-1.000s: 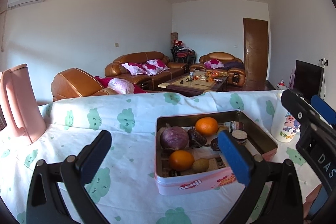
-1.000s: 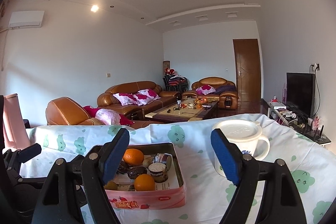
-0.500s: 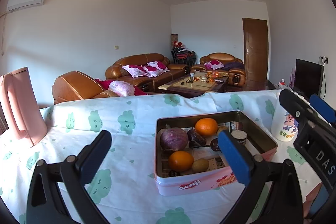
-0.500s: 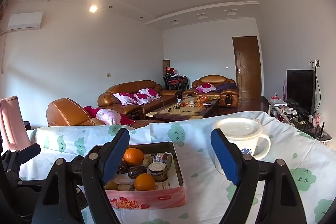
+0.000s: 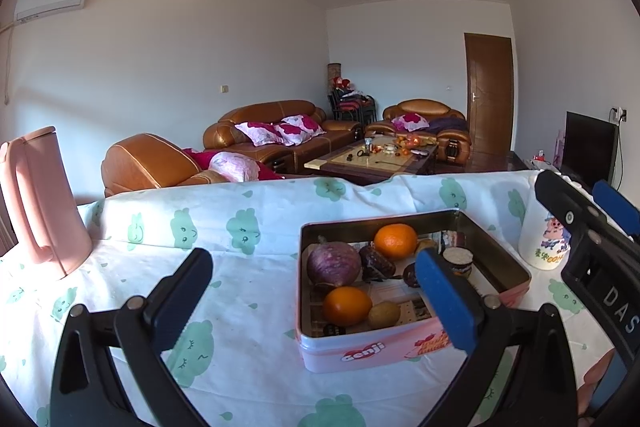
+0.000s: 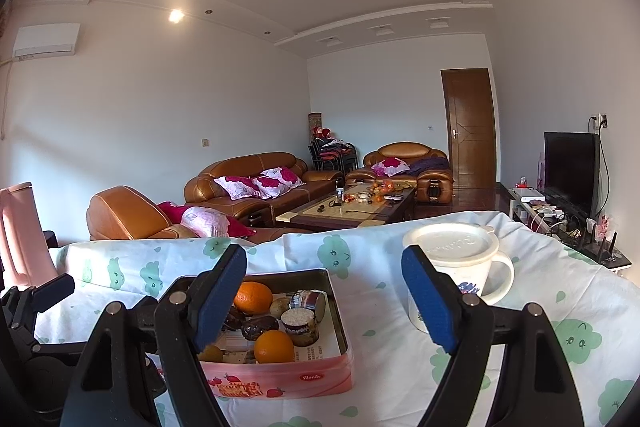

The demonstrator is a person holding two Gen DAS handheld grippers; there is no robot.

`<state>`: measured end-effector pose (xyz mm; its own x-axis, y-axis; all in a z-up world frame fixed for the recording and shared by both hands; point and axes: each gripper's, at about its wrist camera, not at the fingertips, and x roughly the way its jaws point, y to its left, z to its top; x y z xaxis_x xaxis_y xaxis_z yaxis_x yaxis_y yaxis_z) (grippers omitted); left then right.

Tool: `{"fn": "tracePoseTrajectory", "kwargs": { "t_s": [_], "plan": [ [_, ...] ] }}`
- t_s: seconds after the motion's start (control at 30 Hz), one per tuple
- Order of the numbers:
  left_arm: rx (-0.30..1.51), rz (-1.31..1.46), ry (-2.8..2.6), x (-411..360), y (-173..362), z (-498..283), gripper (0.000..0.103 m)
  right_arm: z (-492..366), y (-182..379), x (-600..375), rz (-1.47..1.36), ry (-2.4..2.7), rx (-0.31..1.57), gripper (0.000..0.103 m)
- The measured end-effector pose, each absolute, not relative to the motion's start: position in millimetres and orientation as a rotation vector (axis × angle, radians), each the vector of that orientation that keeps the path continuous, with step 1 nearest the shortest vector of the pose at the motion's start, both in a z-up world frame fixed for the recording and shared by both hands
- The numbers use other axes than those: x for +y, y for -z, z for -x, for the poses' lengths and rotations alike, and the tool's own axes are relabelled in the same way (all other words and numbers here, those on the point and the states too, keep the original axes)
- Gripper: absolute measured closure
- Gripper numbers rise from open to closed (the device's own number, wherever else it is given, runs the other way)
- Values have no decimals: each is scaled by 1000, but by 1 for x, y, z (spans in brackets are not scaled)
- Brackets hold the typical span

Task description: Organize fruits

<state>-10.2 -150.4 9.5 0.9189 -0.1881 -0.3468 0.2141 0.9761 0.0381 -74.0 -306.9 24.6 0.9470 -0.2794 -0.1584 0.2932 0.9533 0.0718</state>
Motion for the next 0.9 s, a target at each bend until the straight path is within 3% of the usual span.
{"fn": "tracePoseTrajectory", "kwargs": {
  "t_s": [0.9],
  "plan": [
    [351,-75,201,-147,-8,10,0,74,-24,-308,-94,294,152,22]
  ]
}}
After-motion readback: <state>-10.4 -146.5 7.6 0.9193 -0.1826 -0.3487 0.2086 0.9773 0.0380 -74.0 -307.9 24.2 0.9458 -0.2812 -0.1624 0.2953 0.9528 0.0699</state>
